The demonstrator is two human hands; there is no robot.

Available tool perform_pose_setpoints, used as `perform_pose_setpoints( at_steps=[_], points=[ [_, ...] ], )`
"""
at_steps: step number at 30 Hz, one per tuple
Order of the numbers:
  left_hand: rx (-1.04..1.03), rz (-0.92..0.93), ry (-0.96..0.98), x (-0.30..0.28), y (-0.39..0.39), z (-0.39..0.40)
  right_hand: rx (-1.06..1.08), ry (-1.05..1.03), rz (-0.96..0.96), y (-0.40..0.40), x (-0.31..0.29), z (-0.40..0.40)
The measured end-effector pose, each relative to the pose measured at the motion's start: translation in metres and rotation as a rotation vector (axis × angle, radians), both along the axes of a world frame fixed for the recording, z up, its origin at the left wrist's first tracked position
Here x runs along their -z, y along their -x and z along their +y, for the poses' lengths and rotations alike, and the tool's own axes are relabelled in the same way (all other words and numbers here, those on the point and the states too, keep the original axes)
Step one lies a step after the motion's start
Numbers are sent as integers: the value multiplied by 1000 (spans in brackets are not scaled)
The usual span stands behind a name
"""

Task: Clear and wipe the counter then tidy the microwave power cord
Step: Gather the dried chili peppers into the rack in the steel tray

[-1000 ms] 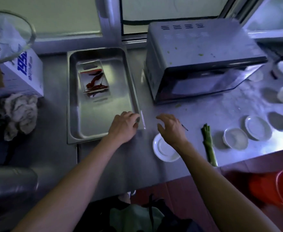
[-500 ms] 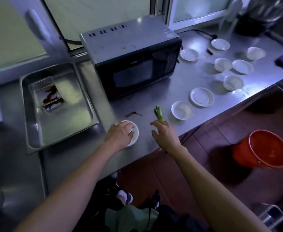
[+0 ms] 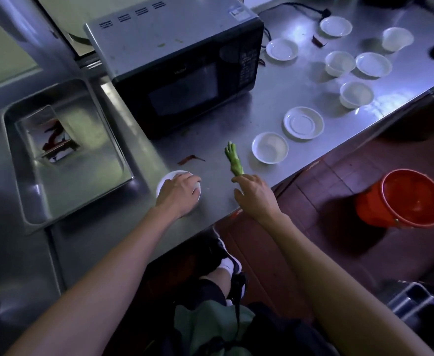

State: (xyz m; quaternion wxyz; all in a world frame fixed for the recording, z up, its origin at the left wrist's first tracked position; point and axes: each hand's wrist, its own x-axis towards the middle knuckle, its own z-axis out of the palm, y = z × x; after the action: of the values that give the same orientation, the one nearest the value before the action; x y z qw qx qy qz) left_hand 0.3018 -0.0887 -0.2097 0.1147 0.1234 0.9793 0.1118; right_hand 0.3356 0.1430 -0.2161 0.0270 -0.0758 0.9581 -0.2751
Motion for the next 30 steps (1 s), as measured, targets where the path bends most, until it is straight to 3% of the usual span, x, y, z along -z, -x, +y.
perform_pose_setpoints(
  at_steps=[13, 30],
  points=[
    [-195, 31, -36, 34, 78, -4, -202, -116, -128, 77, 11, -18],
    [-269, 19, 6, 69, 129, 20, -199, -22, -107, 137, 18, 22]
  ],
)
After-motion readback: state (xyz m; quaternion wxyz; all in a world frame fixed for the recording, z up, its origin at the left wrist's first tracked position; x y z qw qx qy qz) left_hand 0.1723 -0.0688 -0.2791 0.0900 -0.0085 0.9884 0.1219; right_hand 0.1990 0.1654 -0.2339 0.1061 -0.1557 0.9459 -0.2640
